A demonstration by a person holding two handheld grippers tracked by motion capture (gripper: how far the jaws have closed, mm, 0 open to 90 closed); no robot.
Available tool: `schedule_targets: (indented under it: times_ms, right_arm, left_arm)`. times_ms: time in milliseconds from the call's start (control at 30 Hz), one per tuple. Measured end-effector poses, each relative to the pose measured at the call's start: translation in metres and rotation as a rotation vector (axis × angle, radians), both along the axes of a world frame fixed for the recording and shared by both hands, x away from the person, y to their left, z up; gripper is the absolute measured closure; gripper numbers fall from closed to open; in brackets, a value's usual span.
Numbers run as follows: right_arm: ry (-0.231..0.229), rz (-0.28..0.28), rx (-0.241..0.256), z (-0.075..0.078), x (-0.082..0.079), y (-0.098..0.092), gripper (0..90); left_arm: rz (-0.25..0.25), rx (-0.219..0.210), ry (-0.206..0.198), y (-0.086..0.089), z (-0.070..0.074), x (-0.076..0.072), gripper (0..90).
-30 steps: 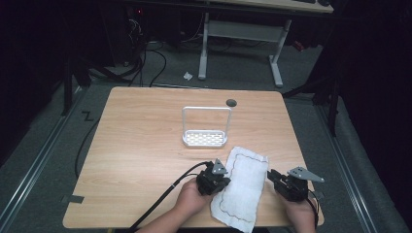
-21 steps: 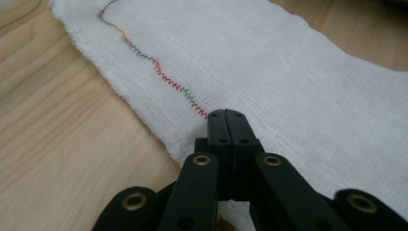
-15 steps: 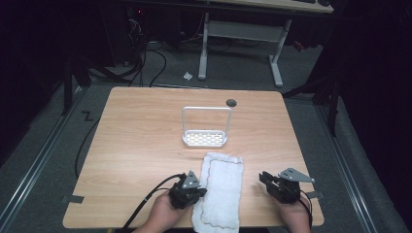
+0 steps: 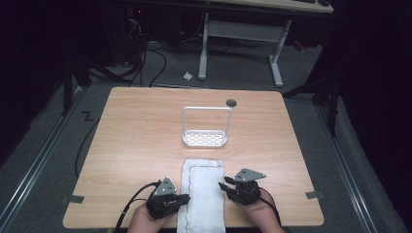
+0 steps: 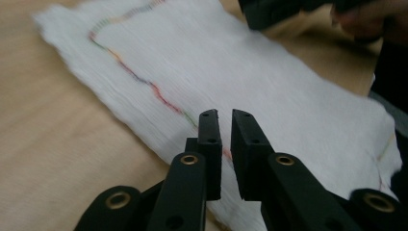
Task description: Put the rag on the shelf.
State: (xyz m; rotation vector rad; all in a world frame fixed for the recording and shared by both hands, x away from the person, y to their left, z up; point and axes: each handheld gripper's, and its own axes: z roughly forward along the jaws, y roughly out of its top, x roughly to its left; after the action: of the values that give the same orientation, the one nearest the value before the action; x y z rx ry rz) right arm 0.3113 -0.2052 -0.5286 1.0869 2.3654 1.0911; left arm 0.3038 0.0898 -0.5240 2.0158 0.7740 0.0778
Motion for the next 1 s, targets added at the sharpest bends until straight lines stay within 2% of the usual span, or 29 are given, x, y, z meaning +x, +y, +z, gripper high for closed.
schedule_targets:
  times_ms: [67, 100, 200, 267, 333, 400, 500, 600, 667, 733, 767, 800, 900, 1000]
  right_arm:
    - [0.022, 0.009, -0.019, -0.004, 0.007, 0.003, 67.6]
    - [0.017, 0.019, -0.009, -0.006, 0.01, 0.004, 67.6]
    - [0.026, 0.024, 0.002, -0.006, 0.015, 0.004, 67.7]
    - [0.026, 0.018, 0.007, -0.007, 0.014, 0.003, 67.6]
    - [0.004, 0.024, -0.004, -0.007, 0.011, 0.003, 67.5]
    - [-0.003, 0.022, -0.005, -0.008, 0.009, 0.003, 67.4]
    - [-0.008, 0.024, 0.003, -0.009, 0.008, 0.002, 67.5]
    - [-0.01, 0.029, 0.002, -0.009, 0.009, 0.002, 67.4]
    - [-0.011, 0.032, -0.001, -0.009, 0.008, 0.002, 67.4]
    - [-0.012, 0.034, -0.001, -0.009, 0.008, 0.002, 67.4]
    - [-0.011, 0.035, 0.002, -0.009, 0.009, 0.001, 67.1]
    - [-0.011, 0.035, 0.002, -0.009, 0.009, 0.001, 67.1]
    - [-0.008, 0.033, 0.0, -0.009, 0.009, 0.001, 66.9]
    - [-0.007, 0.032, 0.002, -0.009, 0.009, 0.001, 66.5]
  left_arm:
    - [0.055, -0.043, -0.001, 0.005, 0.004, 0.011, 72.7]
    - [0.081, -0.053, -0.01, 0.006, 0.005, 0.017, 70.7]
    - [0.149, -0.001, -0.021, 0.004, 0.0, 0.036, 61.4]
    - [0.188, -0.003, 0.001, 0.001, -0.006, 0.049, 55.5]
    - [0.201, -0.011, 0.018, -0.004, -0.01, 0.06, 44.4]
    - [0.217, -0.006, 0.028, -0.011, -0.013, 0.068, 42.7]
    - [0.239, 0.046, 0.023, -0.02, -0.015, 0.078, 39.0]
    - [0.277, 0.072, 0.018, -0.024, -0.013, 0.086, 42.2]
    - [0.28, 0.084, 0.014, -0.025, -0.013, 0.089, 45.7]
    - [0.269, 0.111, -0.018, -0.028, -0.013, 0.086, 50.6]
    - [0.26, 0.13, -0.04, -0.03, -0.014, 0.084, 58.9]
    - [0.258, 0.141, -0.055, -0.031, -0.014, 0.082, 58.9]
    - [0.258, 0.12, -0.042, -0.033, -0.015, 0.079, 70.2]
    - [0.246, 0.116, -0.035, -0.033, -0.015, 0.08, 73.4]
